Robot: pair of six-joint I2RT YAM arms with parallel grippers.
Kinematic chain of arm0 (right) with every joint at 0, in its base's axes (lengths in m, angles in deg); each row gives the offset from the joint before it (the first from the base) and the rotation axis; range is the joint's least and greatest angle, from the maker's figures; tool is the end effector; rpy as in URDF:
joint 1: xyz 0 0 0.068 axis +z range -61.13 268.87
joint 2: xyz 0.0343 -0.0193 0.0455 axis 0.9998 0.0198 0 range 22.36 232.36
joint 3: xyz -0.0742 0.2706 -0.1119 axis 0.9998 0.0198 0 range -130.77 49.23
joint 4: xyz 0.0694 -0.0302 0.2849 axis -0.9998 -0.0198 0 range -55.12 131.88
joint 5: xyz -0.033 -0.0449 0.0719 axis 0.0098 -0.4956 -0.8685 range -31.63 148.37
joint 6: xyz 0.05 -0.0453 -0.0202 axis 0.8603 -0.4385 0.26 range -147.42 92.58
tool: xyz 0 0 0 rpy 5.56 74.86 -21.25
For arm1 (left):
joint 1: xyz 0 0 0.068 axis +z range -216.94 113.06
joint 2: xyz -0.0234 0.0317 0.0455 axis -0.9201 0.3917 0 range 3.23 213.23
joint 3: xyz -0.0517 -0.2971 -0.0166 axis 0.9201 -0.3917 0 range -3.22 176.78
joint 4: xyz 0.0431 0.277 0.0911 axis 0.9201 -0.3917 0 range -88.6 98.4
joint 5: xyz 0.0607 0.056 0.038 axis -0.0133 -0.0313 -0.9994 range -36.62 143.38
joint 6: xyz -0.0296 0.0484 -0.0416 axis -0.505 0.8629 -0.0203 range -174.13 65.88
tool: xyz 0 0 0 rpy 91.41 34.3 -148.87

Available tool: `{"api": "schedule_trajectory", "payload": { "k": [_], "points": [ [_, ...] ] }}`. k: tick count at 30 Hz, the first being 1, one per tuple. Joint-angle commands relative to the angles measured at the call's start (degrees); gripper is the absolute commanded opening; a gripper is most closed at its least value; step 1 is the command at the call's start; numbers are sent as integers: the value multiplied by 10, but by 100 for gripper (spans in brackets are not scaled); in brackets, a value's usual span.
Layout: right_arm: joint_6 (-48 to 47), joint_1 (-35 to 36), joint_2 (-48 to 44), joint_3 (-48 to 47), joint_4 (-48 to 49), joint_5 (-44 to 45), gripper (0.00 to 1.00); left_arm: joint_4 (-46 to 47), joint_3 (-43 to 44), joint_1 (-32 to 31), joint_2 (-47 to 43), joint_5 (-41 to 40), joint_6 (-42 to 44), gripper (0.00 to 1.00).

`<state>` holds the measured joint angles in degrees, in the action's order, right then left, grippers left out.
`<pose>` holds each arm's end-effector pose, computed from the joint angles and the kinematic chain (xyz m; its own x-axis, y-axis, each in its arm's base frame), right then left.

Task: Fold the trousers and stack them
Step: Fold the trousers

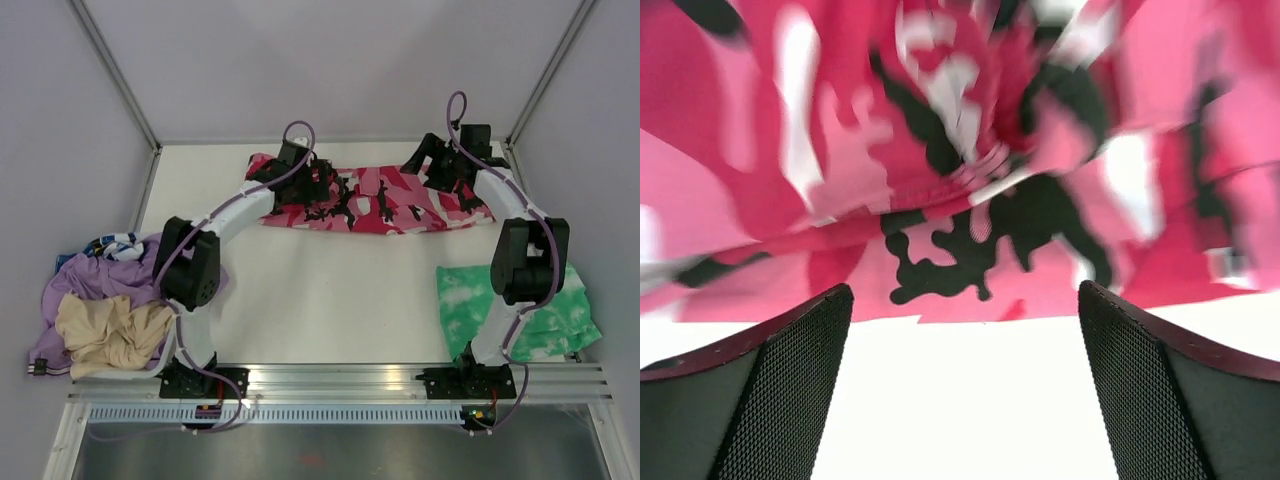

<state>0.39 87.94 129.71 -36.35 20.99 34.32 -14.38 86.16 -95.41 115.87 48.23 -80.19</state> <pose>0.4837 0.0157 0.2602 -0.7322 0.4379 -0.5217 0.0640 0.8068 0.5874 0.4469 -0.2364 0.2349 -0.7529 -0.0895 -0.6520 0.0993 0.9639 -0.2470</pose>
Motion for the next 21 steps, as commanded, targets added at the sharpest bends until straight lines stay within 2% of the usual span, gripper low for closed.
{"api": "schedule_trajectory", "payload": {
  "k": [1, 5, 6, 8, 9, 13, 17, 21],
  "points": [
    [35, 61, 30, -62, 62, -45, 97, 7, 24, 41, -93, 3, 7, 99],
    [73, 122, 87, -124, 94, -43, 97, 7, 22, 111, -59, 49, -73, 99],
    [85, 144, 112, -142, 103, -40, 97, 16, 23, 119, -47, 91, -76, 98],
    [108, 164, 138, -156, 144, -26, 97, 67, 21, 125, -17, 131, -45, 94],
    [127, 181, 166, -176, 151, -20, 97, 77, 28, 121, -9, 165, -4, 93],
    [137, 206, 241, -249, 124, 33, 97, 99, 39, 81, 12, 171, 115, 93],
    [144, 215, 295, -296, 111, 59, 97, 149, 34, 85, 37, 210, 141, 93],
    [131, 215, 298, -302, 105, 73, 97, 177, 45, 81, 62, 239, 162, 93]
  ]
}}
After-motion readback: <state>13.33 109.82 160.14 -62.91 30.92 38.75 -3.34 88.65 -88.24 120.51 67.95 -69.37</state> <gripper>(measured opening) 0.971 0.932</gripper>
